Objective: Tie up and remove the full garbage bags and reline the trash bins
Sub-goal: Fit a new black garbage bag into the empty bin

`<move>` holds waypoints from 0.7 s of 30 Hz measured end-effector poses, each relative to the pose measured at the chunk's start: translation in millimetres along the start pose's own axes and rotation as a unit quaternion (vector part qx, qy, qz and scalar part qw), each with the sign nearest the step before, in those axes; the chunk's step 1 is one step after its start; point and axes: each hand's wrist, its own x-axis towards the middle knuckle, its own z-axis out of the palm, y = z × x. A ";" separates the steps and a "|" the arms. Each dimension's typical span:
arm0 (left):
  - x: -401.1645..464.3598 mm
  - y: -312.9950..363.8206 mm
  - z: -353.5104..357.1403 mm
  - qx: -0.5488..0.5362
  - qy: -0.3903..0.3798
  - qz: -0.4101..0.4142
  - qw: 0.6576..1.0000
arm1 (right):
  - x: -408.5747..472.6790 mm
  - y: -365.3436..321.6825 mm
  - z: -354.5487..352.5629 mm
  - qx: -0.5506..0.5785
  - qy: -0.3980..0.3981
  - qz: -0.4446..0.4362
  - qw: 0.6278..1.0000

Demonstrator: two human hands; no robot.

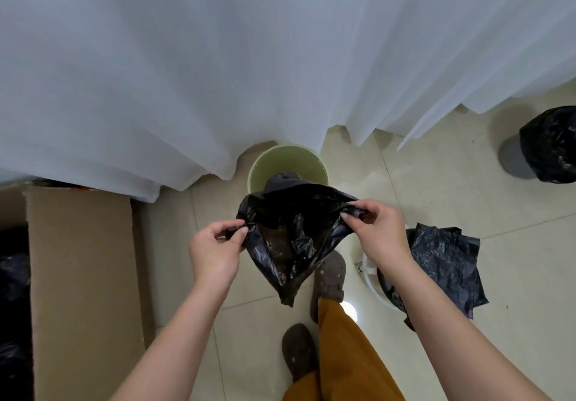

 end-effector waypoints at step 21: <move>136.6 60.7 106.6 -0.032 0.064 0.107 0.992 | 168.3 -48.5 44.5 0.135 0.019 -0.019 0.990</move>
